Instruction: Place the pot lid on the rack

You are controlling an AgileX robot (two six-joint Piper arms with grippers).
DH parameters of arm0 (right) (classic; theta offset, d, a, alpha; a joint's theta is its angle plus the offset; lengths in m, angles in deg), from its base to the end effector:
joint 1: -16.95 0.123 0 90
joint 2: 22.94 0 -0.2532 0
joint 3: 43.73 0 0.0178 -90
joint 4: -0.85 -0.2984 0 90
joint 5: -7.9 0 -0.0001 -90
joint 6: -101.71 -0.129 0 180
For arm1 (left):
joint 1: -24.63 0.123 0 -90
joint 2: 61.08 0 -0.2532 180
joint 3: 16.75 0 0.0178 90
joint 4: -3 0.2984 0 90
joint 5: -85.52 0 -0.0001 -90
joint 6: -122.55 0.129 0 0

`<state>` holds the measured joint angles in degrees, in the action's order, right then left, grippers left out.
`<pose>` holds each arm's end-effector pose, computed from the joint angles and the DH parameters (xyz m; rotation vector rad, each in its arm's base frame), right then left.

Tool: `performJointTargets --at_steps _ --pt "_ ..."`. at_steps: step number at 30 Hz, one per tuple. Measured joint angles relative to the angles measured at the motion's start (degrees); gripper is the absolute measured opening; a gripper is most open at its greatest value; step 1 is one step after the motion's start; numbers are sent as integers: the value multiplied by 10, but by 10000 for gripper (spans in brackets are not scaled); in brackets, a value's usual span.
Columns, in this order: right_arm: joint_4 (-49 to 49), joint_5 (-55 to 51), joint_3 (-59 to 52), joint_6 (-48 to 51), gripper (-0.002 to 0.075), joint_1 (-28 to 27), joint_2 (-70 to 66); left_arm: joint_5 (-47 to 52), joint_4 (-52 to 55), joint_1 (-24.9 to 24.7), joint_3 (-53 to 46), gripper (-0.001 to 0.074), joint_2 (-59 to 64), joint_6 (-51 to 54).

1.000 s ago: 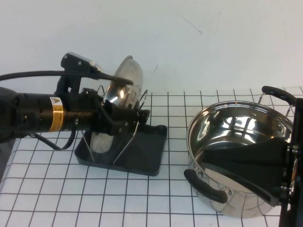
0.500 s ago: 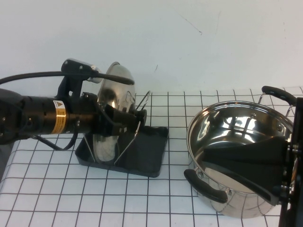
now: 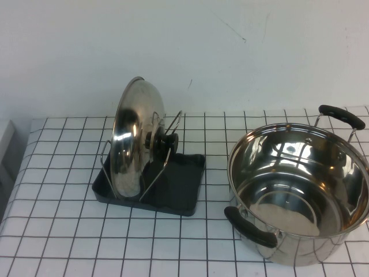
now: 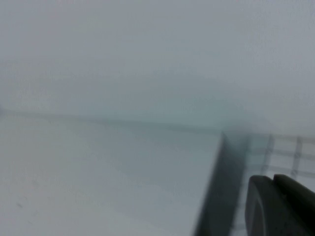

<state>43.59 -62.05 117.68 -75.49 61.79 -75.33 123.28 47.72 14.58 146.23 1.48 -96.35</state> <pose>0.1945 0.0774 0.3679 -0.8954 2.0078 -0.5722 0.2893 0.0052 0.3824 -0.1523 1.8636 0.2898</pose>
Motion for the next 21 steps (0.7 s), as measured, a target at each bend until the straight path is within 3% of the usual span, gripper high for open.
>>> performJointTargets --at_steps 6,11,17,21 --pt "-234 49 -7 84 -1 0 100 53 -375 -17 0 -1 -6 266" --pt "-347 118 -70 155 -1 0 169 66 -663 -33 -12 -1 -25 529" --pt "-427 217 -205 240 -1 0 259 76 -901 -55 -83 -1 -82 764" --pt "-433 257 -268 247 -1 0 301 74 -981 -57 -140 -1 -124 877"
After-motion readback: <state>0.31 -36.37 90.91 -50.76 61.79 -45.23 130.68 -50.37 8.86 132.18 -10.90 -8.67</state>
